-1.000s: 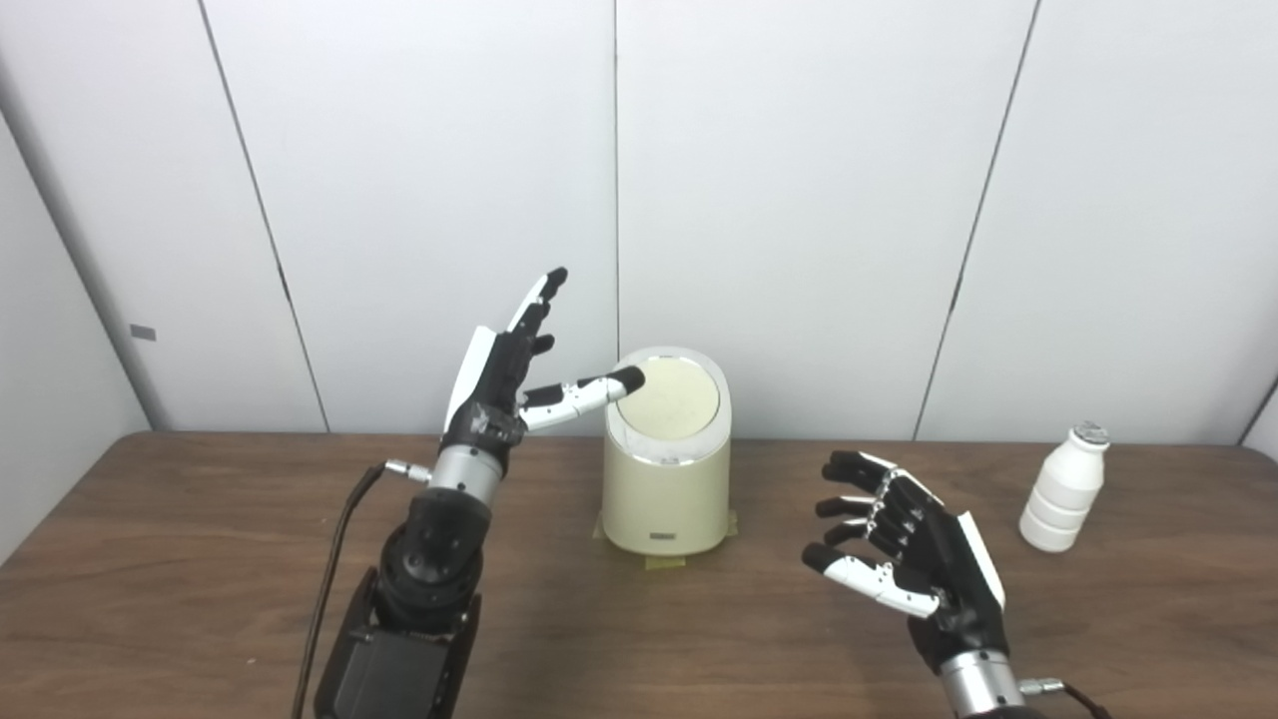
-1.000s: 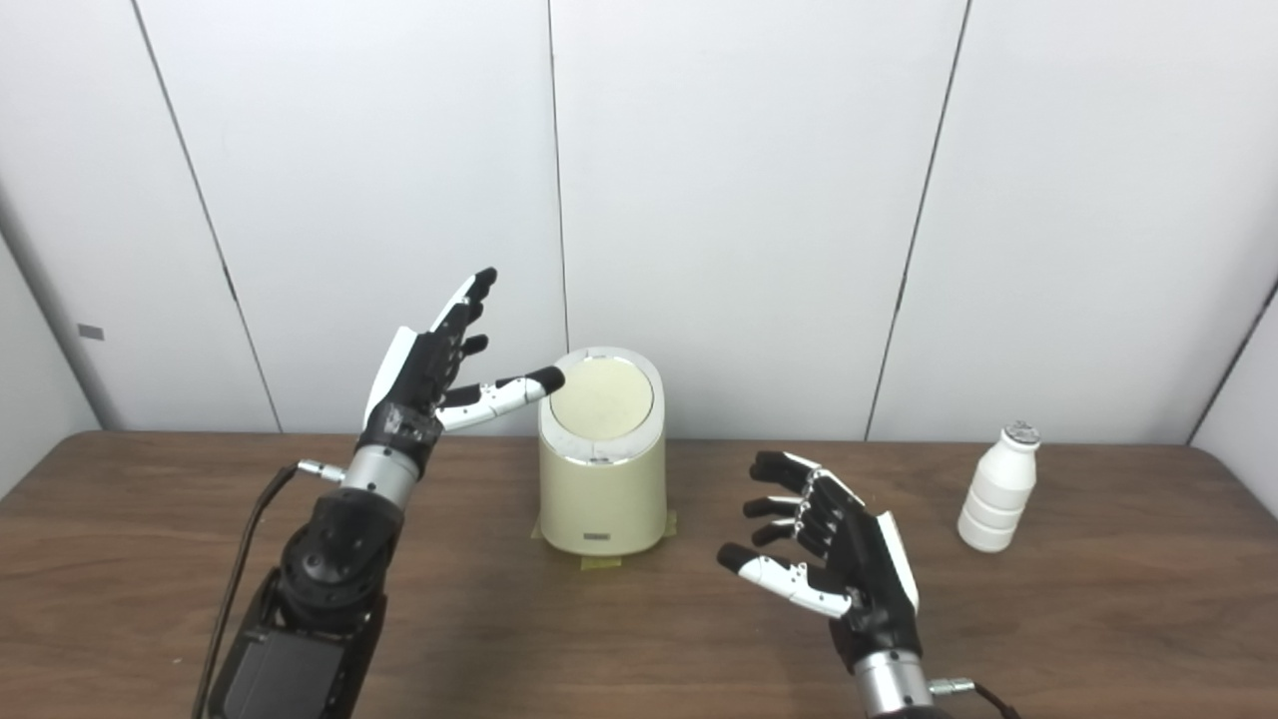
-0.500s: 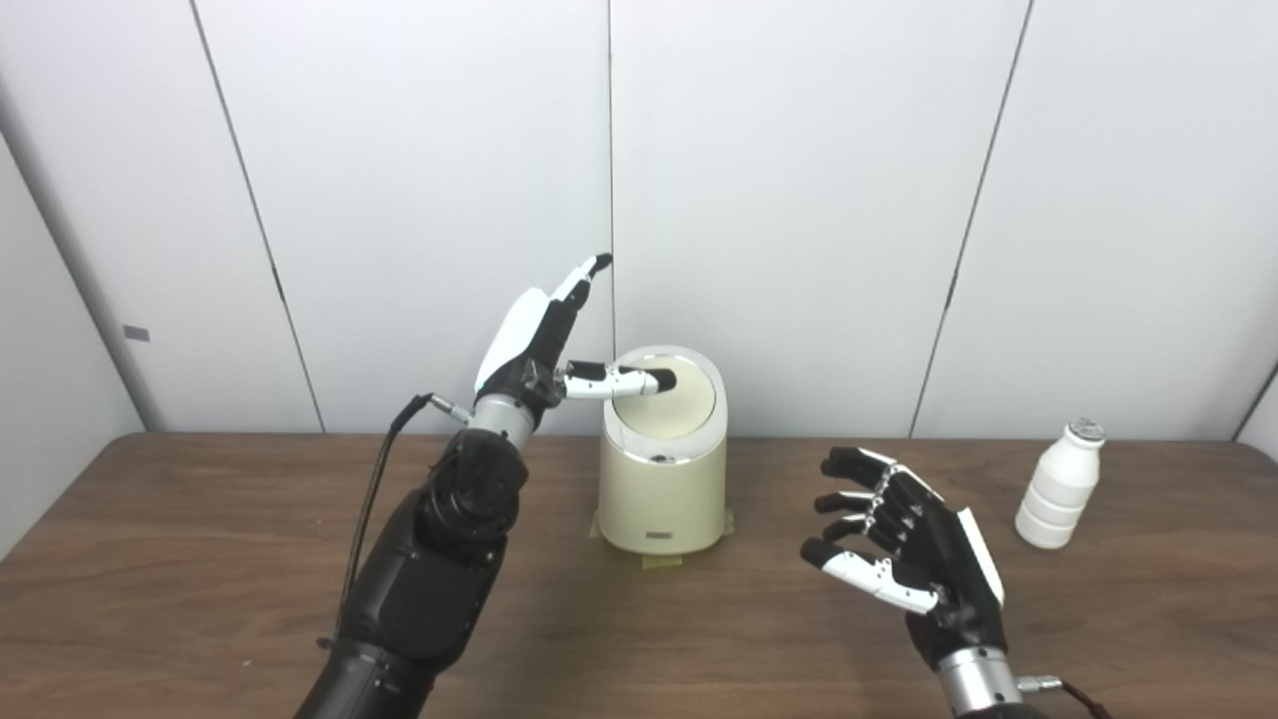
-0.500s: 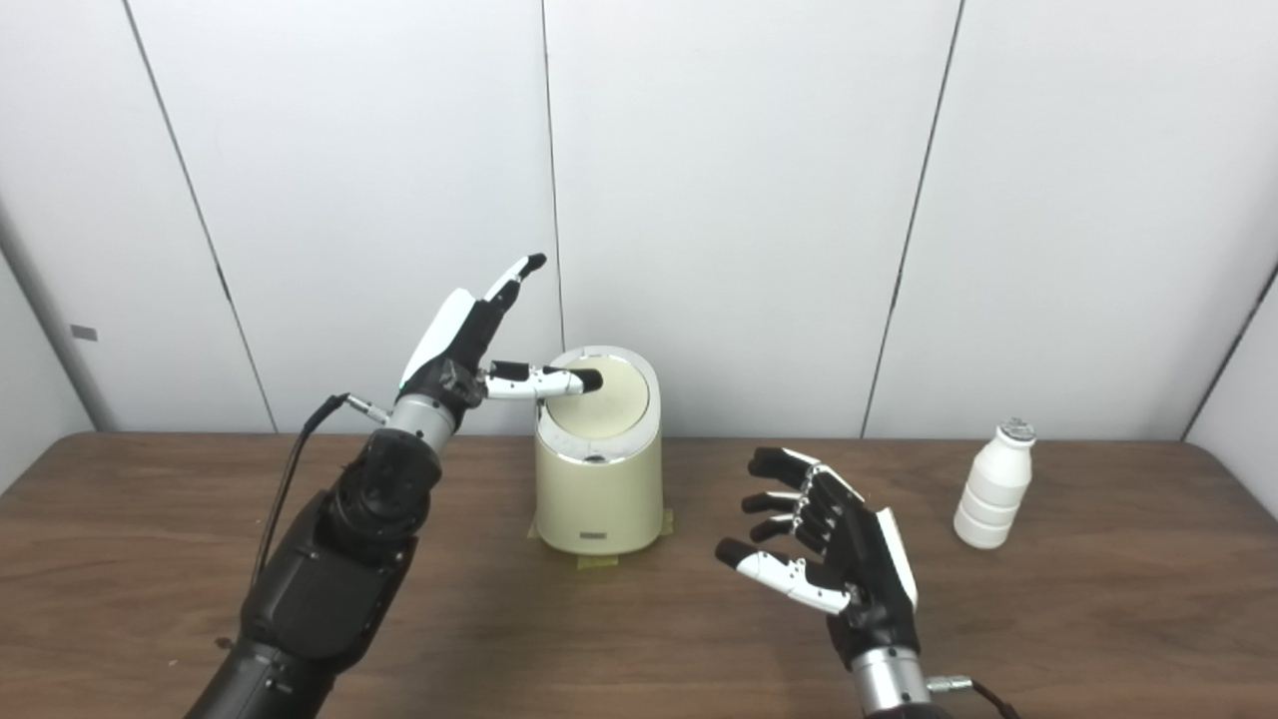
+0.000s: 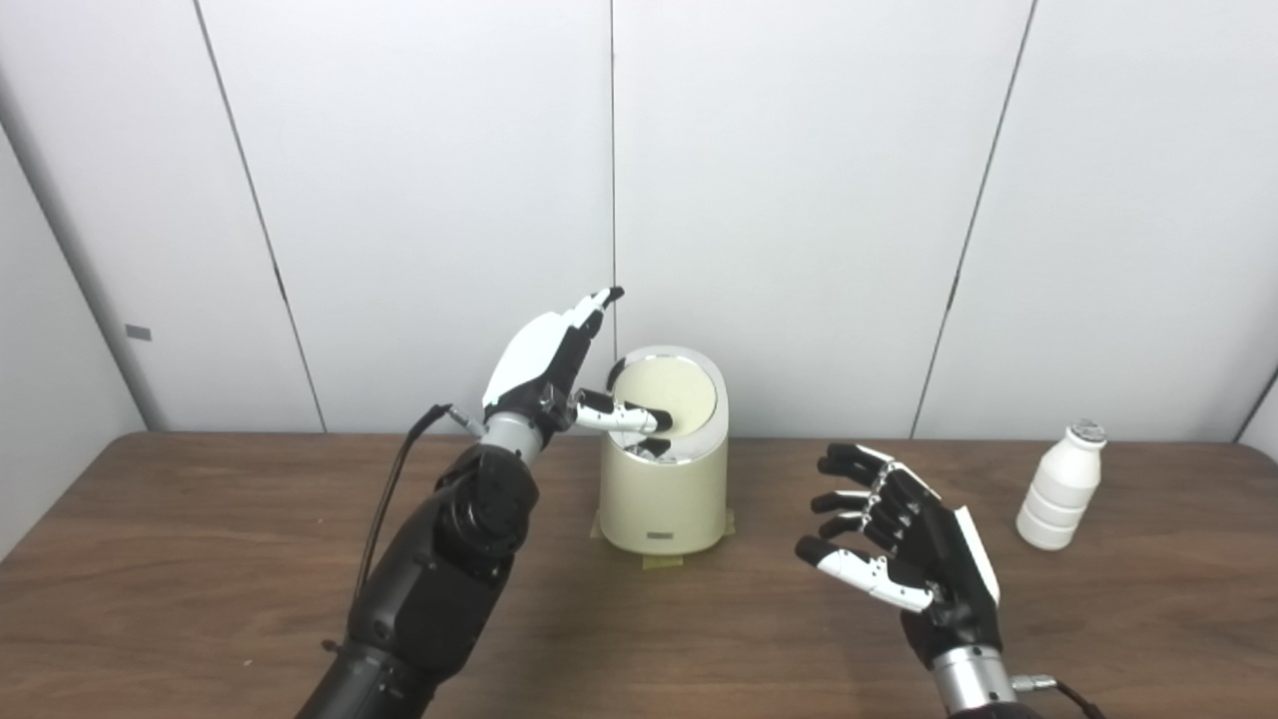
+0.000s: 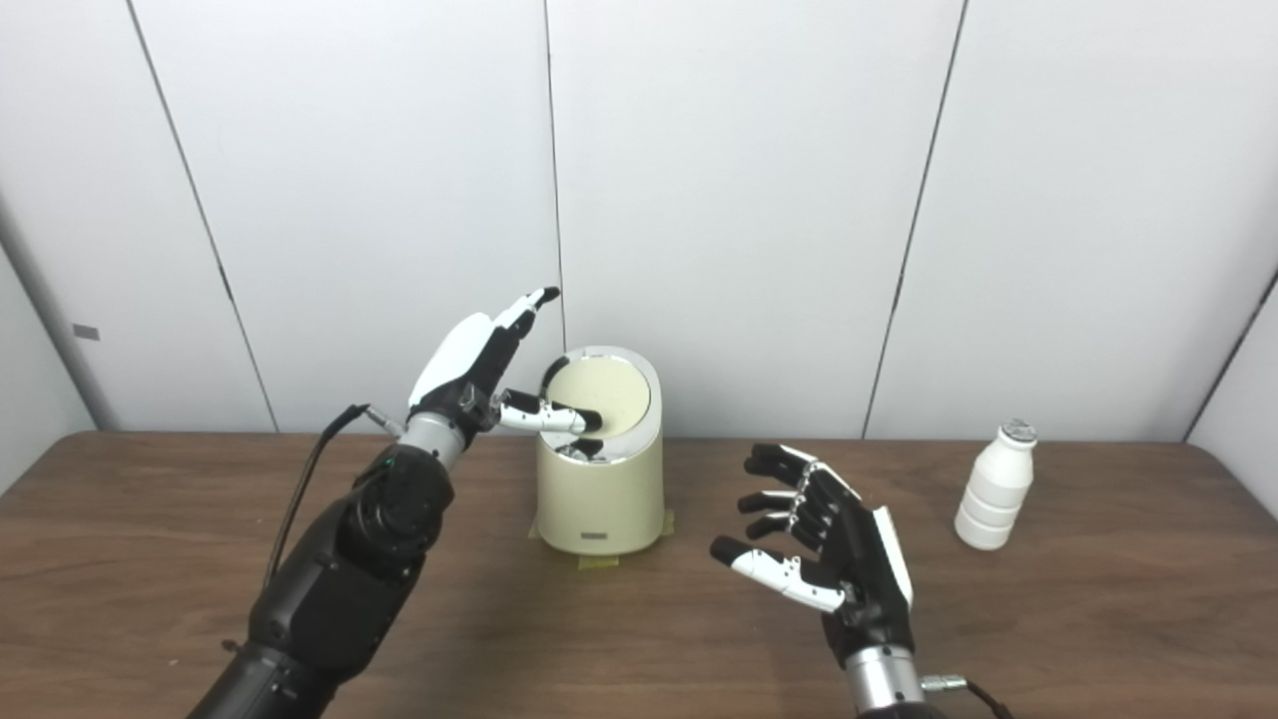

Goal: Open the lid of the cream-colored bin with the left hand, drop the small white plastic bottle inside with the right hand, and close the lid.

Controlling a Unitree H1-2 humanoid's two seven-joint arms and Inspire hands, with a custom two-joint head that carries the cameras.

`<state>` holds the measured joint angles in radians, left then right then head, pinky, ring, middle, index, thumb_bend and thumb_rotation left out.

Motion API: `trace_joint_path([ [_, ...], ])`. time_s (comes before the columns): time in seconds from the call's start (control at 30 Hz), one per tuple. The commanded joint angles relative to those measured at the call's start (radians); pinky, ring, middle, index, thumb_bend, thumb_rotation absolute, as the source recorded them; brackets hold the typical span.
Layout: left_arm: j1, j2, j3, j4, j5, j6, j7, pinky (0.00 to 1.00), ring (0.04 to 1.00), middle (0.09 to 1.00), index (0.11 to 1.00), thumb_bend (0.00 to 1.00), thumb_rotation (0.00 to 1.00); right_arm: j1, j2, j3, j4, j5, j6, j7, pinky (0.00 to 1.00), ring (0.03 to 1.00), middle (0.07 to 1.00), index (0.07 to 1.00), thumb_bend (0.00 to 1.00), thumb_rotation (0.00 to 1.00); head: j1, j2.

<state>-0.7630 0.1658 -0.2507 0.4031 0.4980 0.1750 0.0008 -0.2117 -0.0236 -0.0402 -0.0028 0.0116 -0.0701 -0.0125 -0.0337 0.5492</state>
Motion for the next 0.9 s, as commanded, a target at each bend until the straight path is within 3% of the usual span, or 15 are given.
trace_joint_path([
  [0.0,-0.074,0.004,0.004,-0.004,0.019,-0.017,0.029,0.93,1.000,1.000,1.000,0.89,0.17,-0.034,0.003,0.001,-0.038,-0.008,-0.025,-0.008,0.45,0.578,0.714,0.702,0.78,0.20,-0.001,0.000],
  [0.33,-0.073,-0.008,-0.033,0.021,0.089,-0.007,0.074,0.86,1.000,1.000,1.000,0.83,0.16,-0.033,0.007,0.006,-0.048,-0.017,-0.021,-0.014,0.45,0.574,0.712,0.700,0.79,0.21,-0.009,0.001],
  [0.57,-0.079,-0.006,-0.082,0.022,0.179,0.043,0.087,0.93,1.000,1.000,1.000,0.79,0.07,-0.030,0.012,0.005,-0.058,-0.019,-0.018,-0.016,0.45,0.571,0.713,0.701,0.78,0.19,-0.012,0.002],
  [0.7,-0.093,0.031,-0.167,-0.004,0.304,0.105,0.039,0.93,1.000,1.000,1.000,0.82,0.08,-0.030,0.009,0.006,-0.057,-0.025,-0.020,-0.018,0.46,0.576,0.712,0.705,0.78,0.19,-0.008,0.004],
  [0.8,-0.112,0.068,-0.239,-0.048,0.399,0.163,-0.051,0.90,1.000,1.000,1.000,0.87,0.09,-0.030,0.009,0.005,-0.056,-0.015,-0.017,-0.016,0.46,0.576,0.712,0.702,0.76,0.17,-0.007,0.004],
  [0.87,-0.119,0.083,-0.267,-0.077,0.443,0.191,-0.101,0.83,0.964,1.000,1.000,0.92,0.10,-0.031,0.009,0.004,-0.057,-0.013,-0.012,-0.016,0.46,0.572,0.715,0.699,0.77,0.17,-0.007,0.004],
])
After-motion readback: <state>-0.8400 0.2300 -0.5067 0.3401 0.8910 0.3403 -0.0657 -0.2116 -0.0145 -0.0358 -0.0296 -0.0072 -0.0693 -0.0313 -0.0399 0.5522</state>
